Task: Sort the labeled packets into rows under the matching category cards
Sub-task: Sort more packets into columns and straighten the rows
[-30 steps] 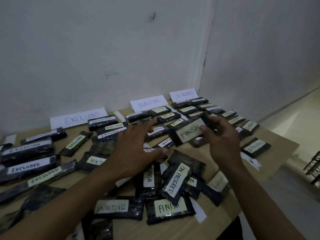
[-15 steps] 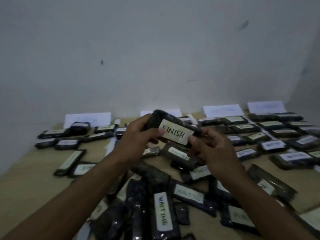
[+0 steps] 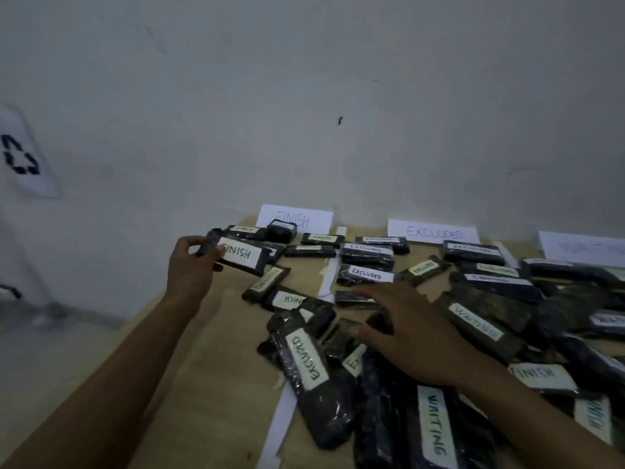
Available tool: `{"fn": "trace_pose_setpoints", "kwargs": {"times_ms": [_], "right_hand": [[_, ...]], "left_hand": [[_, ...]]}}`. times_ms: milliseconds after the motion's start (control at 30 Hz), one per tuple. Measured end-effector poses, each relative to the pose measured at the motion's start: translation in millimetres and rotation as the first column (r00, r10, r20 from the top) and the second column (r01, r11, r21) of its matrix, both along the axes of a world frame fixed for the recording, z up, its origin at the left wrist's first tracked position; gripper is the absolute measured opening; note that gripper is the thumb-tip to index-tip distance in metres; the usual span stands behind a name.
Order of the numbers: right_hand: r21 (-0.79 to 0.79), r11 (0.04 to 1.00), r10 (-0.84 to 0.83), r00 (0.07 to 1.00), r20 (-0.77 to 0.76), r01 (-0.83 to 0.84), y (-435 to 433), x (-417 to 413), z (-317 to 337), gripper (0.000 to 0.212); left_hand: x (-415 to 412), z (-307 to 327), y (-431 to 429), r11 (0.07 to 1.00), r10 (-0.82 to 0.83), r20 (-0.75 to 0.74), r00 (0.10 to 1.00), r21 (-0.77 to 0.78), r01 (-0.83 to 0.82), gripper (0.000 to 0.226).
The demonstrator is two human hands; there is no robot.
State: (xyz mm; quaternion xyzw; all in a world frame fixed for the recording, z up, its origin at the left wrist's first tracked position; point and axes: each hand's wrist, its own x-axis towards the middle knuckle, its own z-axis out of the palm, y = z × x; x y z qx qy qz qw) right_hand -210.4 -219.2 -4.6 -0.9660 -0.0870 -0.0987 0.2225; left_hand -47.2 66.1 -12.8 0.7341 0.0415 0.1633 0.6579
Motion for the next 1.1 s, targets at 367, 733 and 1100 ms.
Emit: {"fn": "trace_pose_setpoints", "kwargs": {"times_ms": [367,733,1100], "right_hand": [[-0.180,0.982,0.045,0.994,-0.098,-0.062,4.4,10.5,-23.9,0.065],[-0.173,0.983,0.043,0.991,-0.124,-0.064,4.6,9.7,-25.5,0.056],[-0.166,0.984,0.048,0.994,-0.100,-0.064,1.9,10.8,-29.1,0.073]], "left_hand": [[50.2,-42.5,29.6,0.807,0.390,-0.113,0.914,0.519,-0.281,0.036],[45.5,-46.8,22.9,0.643,0.286,-0.072,0.956,0.753,-0.135,0.036],[25.0,-41.7,5.7,0.651,0.055,0.186,0.981,0.738,-0.177,0.025]]}}
